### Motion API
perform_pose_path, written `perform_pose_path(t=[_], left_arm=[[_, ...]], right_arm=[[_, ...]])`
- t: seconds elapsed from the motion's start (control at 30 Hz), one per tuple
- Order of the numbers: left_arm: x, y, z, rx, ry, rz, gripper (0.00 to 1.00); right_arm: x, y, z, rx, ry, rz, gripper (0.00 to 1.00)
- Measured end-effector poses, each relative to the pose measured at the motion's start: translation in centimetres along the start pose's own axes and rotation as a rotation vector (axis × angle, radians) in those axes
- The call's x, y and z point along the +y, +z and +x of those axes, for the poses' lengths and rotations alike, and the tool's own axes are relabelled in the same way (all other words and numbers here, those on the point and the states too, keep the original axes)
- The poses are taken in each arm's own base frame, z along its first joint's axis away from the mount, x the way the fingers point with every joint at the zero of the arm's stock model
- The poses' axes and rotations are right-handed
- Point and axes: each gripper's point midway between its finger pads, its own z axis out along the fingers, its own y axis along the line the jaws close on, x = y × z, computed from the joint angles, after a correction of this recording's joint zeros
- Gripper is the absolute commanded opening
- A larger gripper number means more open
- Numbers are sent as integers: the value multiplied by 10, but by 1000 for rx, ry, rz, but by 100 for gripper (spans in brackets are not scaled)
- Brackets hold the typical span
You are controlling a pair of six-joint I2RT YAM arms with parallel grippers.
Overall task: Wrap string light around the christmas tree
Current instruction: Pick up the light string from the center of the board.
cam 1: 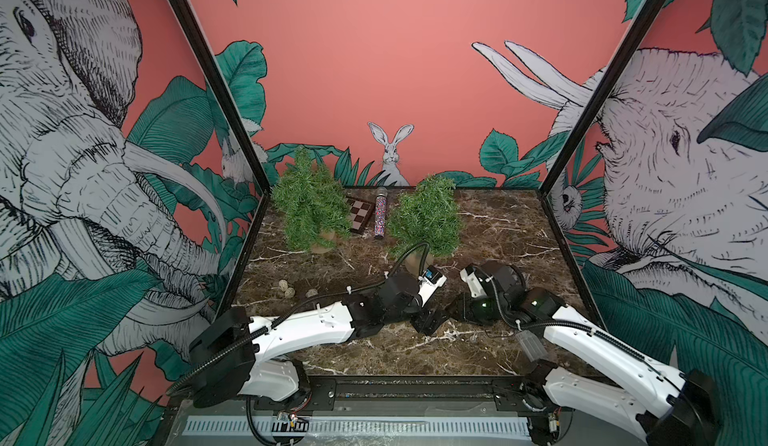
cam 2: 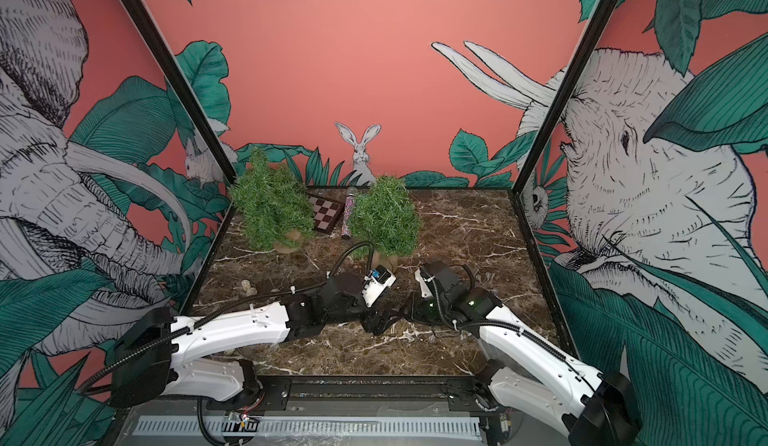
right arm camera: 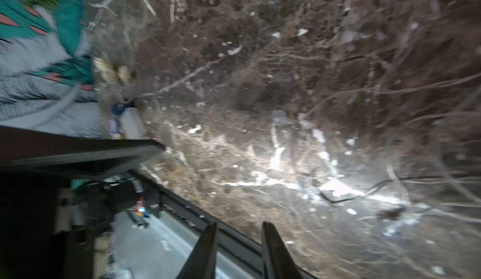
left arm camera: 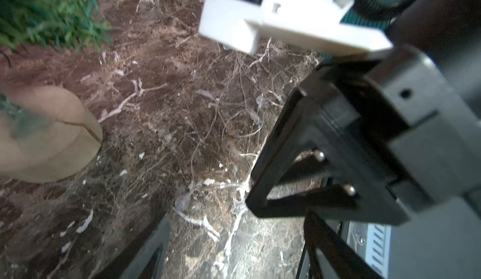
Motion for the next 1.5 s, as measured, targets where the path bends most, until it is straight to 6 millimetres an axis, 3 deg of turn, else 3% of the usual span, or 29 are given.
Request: perform_pose_path(t=[0.1,0.27,0.37,0.4,0.53,0.63,0.83,1.07,1.3,1.5], left_arm=[[15,-2,17,38,-14,-66,85],[43,-6,21,60,-49,-180,85],[57,-10,20,65,-84,-229,85],[60,-11,19,64,-93,-240,85],[67,-20,21,72,-124,-264,85],[69,-32,13,46,-169,-252,85],[76,-75,-20,-102,-261,-211,84],[49,-85,-10,-82,-239,-98,85],[7,-74,6,-62,-148,22,84],[20,-49,19,-25,-152,-40,75]], right_arm=[[-24,10,12,50,-31,134,67],[-46,29,20,107,-95,284,66],[-48,43,24,140,-133,330,54],[-47,48,24,147,-153,329,43],[-25,57,23,131,-170,232,11],[-3,55,20,99,-149,107,0],[55,37,15,69,-100,-165,0],[96,19,7,58,-72,-350,0],[118,15,-4,45,-48,-433,0],[137,7,-14,28,-44,-500,0]])
